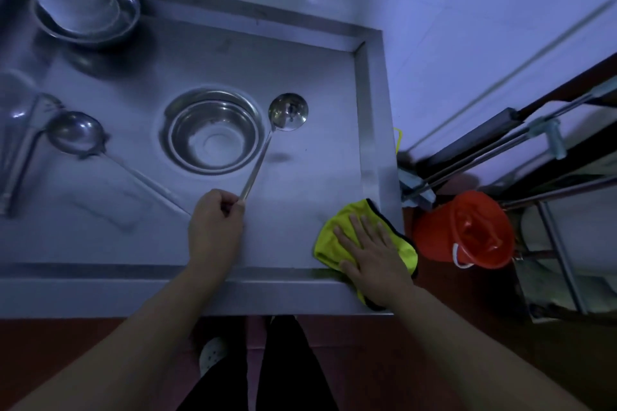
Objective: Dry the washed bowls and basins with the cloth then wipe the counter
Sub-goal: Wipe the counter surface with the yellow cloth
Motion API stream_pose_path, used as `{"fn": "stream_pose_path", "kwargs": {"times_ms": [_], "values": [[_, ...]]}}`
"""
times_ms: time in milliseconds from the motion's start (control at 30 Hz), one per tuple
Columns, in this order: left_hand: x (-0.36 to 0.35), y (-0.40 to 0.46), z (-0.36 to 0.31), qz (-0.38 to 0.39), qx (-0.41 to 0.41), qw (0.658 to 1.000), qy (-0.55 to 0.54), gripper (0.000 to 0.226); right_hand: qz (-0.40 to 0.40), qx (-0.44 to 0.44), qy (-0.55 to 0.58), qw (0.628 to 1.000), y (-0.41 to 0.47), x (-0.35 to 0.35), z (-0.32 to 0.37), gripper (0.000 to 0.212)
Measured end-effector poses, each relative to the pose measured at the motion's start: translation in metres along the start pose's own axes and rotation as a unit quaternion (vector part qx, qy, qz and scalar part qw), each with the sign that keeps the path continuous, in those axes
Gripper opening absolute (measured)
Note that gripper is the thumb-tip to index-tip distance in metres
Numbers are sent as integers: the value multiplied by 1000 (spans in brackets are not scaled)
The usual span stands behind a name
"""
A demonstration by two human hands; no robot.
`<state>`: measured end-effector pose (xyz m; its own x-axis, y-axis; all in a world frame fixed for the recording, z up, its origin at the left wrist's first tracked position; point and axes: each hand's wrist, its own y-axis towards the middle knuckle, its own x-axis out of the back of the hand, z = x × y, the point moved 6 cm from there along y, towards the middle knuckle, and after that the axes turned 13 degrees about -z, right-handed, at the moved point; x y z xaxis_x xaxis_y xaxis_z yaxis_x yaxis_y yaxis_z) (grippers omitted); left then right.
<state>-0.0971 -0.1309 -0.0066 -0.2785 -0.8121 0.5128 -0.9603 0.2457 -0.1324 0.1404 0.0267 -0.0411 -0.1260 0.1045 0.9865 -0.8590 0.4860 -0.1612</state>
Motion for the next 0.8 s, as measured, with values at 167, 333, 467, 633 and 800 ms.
{"fn": "stream_pose_path", "kwargs": {"times_ms": [167, 333, 467, 633, 800], "values": [[55, -1, 28, -15, -9, 1000, 3, 11, -17, -87, 150, 985, -23, 4, 42, 52], [112, 10, 62, -43, -4, 998, 45, 8, -34, -74, 150, 985, -12, 0, 124, 53], [152, 26, 88, -91, 11, 989, 112, 8, -33, -34, 164, 985, 20, -3, 196, 55], [182, 58, 112, -117, 37, 982, 141, 10, -27, 18, 178, 984, 56, -3, 264, 57], [188, 91, 121, -120, 25, 983, 135, 11, -32, 54, 177, 982, 75, -7, 298, 56]]}}
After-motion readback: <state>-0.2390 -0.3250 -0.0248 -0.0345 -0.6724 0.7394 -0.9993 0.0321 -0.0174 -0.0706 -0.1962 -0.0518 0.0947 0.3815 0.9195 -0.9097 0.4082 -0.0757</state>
